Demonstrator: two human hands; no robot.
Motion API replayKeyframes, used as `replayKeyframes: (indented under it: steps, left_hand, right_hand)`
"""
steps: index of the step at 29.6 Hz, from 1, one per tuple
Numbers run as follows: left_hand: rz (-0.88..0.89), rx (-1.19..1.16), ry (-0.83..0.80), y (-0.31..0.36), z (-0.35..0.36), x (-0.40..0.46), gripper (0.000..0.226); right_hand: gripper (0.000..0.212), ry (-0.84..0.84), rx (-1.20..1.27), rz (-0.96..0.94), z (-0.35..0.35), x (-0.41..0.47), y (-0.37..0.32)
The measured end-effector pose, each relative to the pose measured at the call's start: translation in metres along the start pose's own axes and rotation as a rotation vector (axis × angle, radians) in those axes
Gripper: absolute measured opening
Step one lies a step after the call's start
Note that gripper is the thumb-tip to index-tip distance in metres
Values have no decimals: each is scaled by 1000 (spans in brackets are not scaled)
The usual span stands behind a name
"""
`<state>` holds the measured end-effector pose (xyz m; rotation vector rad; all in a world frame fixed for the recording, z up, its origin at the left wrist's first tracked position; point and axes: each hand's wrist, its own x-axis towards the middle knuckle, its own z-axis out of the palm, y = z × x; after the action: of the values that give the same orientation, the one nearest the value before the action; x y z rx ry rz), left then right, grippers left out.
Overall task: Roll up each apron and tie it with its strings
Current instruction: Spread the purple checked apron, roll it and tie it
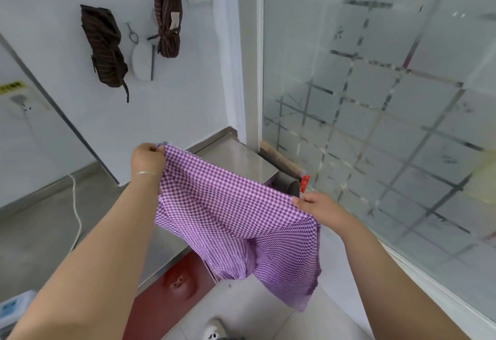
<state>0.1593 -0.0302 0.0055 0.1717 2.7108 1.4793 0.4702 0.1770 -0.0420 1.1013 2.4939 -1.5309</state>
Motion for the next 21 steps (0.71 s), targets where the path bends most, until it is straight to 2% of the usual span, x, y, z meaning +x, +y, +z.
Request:
replayKeyframes:
  steps: [4,6,8,9,10,11,13,14,15,17,21]
  left_hand:
    - [-65,154,19,-19,-13,19,23]
    - [-74,260,69,-19,-15,26,24]
    - [32,312,121,-5,-8,12,31]
    - [161,293,105,7,0,0,36]
    - [305,246,14,20,8,-10,39]
    - [433,181,-154,33,18,-27,41]
    - [515,133,-653,56,34,-58,39]
    - [530,205,-862,61,40,-67,40]
    - [558,317,-990,64,44,-71,43]
    - [615,459,-1062,60,47,-57,47]
    - [604,444,-1110,49,49,-28,27]
  right_hand:
    - [22,-171,100,25,0,8,-26]
    - [17,-170,152,13,5,20,-38]
    - [17,-137,166,-42,12,28,-48]
    - [16,-125,158,-74,17,34,-56]
    - [16,-123,152,-104,26,41,-68]
    - [15,-126,146,-151,34,46,-77]
    - [11,-128,139,-242,47,55,-101]
    - [10,-124,120,-274,52,61,-109]
    - [11,-124,92,-310,53,64,-113]
    - [16,-133,91,-325,57,73,-118]
    - [20,-118,235,-251,68,81,-127]
